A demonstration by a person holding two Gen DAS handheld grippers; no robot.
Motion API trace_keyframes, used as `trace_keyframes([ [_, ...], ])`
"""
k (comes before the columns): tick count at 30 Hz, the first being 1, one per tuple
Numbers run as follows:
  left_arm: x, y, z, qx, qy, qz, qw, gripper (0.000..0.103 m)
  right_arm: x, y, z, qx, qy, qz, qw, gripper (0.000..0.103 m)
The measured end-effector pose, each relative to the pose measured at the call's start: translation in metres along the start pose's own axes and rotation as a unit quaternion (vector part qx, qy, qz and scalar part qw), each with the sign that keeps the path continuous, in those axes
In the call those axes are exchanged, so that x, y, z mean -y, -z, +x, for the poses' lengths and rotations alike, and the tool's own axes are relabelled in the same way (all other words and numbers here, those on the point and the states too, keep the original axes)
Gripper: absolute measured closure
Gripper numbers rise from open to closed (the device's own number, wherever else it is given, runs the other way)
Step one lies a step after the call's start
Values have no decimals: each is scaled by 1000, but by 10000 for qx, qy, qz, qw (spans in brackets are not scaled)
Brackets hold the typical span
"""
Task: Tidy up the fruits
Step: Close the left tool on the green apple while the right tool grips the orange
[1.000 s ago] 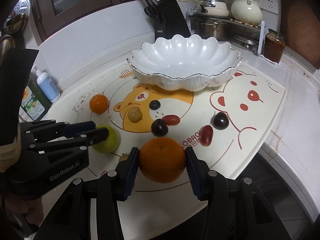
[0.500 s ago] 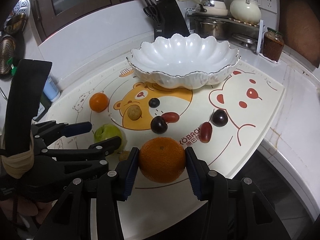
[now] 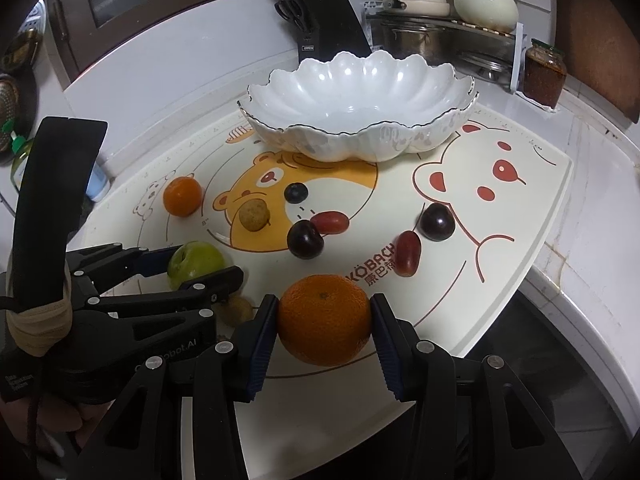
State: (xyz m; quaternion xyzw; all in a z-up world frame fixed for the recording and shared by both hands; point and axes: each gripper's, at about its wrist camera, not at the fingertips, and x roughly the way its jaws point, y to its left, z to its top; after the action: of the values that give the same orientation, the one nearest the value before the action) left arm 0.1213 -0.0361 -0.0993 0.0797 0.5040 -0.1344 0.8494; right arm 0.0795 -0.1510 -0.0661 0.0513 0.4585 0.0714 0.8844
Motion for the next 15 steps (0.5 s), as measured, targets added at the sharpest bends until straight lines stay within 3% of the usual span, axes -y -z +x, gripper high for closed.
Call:
trace_keyframes([
  [15, 2, -10, -29, 345, -44, 28, 9994, 55, 2, -10, -17, 265, 44, 0, 9996, 56],
])
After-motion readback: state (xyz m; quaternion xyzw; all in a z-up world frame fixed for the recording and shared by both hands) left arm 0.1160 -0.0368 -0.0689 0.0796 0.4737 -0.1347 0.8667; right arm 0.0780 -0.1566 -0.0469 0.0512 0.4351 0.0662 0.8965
